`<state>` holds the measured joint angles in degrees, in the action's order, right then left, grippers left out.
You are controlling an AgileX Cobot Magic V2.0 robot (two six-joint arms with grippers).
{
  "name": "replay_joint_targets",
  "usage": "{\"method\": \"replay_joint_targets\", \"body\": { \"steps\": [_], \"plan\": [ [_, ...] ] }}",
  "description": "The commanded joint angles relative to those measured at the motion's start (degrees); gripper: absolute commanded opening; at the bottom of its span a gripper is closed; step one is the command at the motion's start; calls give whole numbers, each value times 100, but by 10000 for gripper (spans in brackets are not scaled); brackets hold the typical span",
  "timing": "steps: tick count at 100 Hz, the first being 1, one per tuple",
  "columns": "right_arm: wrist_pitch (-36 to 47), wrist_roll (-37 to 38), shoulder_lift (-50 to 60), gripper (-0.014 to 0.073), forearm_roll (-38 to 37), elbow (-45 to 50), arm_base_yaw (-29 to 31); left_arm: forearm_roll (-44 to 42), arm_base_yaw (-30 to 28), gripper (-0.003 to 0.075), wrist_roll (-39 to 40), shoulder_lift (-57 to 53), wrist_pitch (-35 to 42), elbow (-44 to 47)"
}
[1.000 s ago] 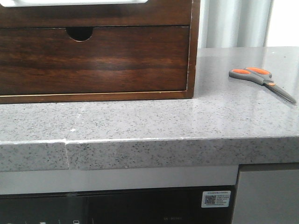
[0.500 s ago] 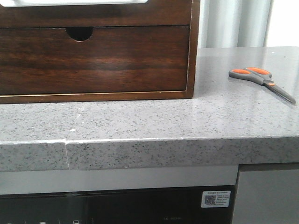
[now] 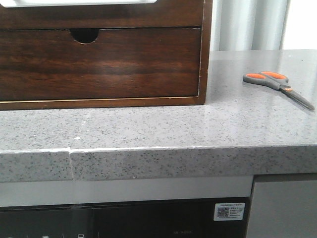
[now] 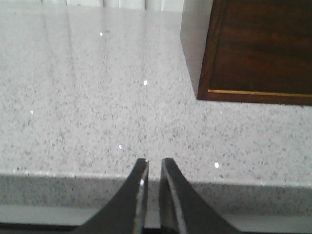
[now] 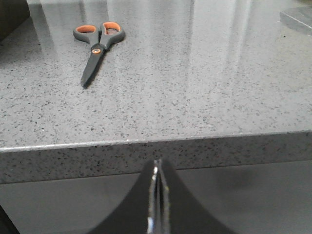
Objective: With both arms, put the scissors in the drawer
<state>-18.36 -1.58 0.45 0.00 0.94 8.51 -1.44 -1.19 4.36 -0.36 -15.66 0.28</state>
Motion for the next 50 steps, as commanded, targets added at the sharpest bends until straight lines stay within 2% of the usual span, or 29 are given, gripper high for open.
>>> {"method": "replay_joint_targets", "body": {
  "steps": [1,26,50],
  "plan": [
    [300,-53,131,-106,0,77,30,-73,23,4,4,-192,617,89],
    [839,-53,131,-106,98,77,30,-73,23,4,4,-192,757,89],
    [916,-53,131,-106,98,77,30,-73,23,4,4,-192,738,89]
  ]
}}
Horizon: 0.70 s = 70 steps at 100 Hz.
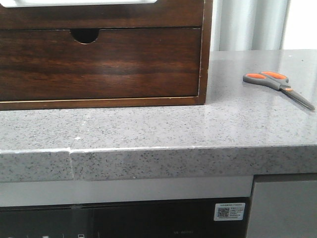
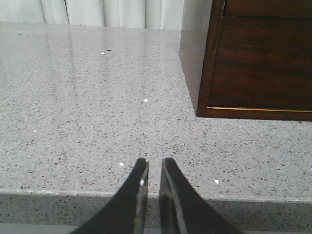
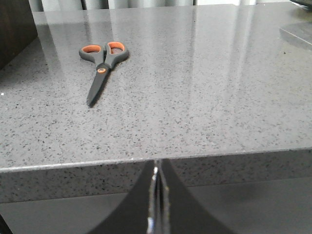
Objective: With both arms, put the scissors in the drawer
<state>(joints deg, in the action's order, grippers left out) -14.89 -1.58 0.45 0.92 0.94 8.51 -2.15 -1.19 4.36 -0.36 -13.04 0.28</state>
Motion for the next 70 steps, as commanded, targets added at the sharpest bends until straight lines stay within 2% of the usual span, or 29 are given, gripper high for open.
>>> {"method": "replay_joint_targets", "body": {
  "steps": [1,16,59,70],
  "plan": [
    [589,-53,131,-106,7,77,30,-1,23,4,4,-192,475,89],
    [768,-53,131,-105,327,77,30,-1,23,4,4,-192,475,89],
    [575,-53,131,-104,401,77,30,-1,23,4,4,-192,475,89],
    [575,-53,131,-75,401,77,30,-1,23,4,4,-192,475,89]
  ]
}}
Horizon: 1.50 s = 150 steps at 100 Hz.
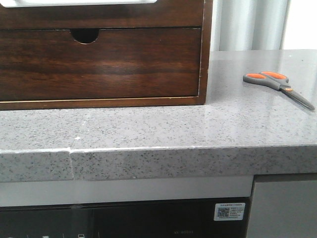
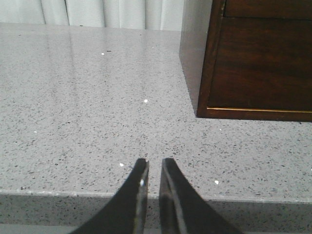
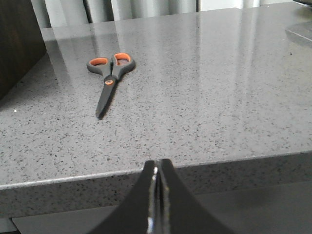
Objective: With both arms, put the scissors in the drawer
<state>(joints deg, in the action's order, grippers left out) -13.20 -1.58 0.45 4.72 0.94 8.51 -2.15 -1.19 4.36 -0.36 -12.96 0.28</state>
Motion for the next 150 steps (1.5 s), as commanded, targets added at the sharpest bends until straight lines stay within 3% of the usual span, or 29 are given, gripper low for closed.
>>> {"method": "replay_joint_targets", "body": {
  "steps": [1,20,42,55,70,90,112,122,141,150],
  "plan": [
    [406,-53,131,-71,20,77,30,-1,23,4,4,-192,467,89],
    [459,-53,131,14,276,-3,19,624,23,4,4,-192,811,-32],
    [-14,-53,-21,29,276,-622,-339,688,23,4,-19,-47,-26,-902],
    [-419,-53,-424,4,276,-1168,-535,663,23,4,-191,292,-26,-1497],
    [-870,-53,-1073,-112,429,-1836,-562,603,23,4,-204,553,429,-1927],
    [-1032,-53,-1776,-106,429,-2535,-562,-122,23,4,-367,743,811,-2058],
    [-746,-53,-2115,-106,429,-2569,-562,19,23,11,-367,991,1024,-2036],
    [-757,-53,-2140,-106,429,-2569,-562,98,23,80,-367,1157,1251,-2036],
    [-782,-53,-2150,-106,429,-2558,-562,-6,23,355,-367,1510,1605,-2036],
    [-782,-53,-2150,-106,429,-2558,-562,-514,23,434,-367,1748,1834,-2036]
  ]
}}
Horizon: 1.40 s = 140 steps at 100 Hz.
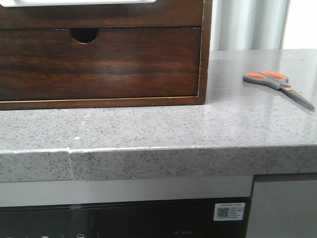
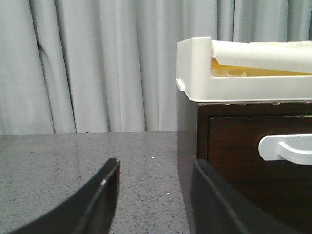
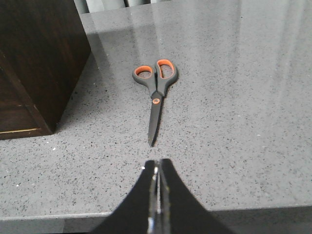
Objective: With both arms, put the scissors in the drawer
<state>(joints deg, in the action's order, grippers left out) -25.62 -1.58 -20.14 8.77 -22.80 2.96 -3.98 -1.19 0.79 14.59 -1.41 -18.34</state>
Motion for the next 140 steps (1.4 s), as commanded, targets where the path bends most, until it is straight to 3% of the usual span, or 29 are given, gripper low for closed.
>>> {"method": "replay_joint_targets", "body": {
  "steps": [1,13,24,31,42,55,71,87,123,140],
  "plan": [
    [460,-53,-91,-106,24,-183,-7,-437,23,438,-10,291,703,-174],
    [374,-53,-91,-106,24,-172,-7,-1658,23,422,-10,658,1314,-174],
    [385,-53,-91,-106,24,-89,-7,-3572,23,421,-10,1104,2425,-186],
    [348,-53,-91,-106,24,-33,-7,-4203,130,419,-10,1396,3048,-207],
    [282,-53,-91,-106,24,18,-7,-4231,494,397,15,1740,3395,-259],
    [212,-53,-91,-106,24,18,-7,-4598,915,388,-135,2138,3385,-364],
    [200,-53,-91,-106,24,18,-7,-4442,1273,388,-262,2833,3395,-621],
    [137,-53,-91,-106,24,18,-7,-4542,1461,388,-321,3444,3384,-982],
    [137,-53,-91,-106,24,18,-7,-4553,1707,388,-1573,4478,3401,-1328],
    [137,-53,-91,-106,24,18,-7,-4473,1721,388,-1606,4732,3401,-1491]
  ]
}}
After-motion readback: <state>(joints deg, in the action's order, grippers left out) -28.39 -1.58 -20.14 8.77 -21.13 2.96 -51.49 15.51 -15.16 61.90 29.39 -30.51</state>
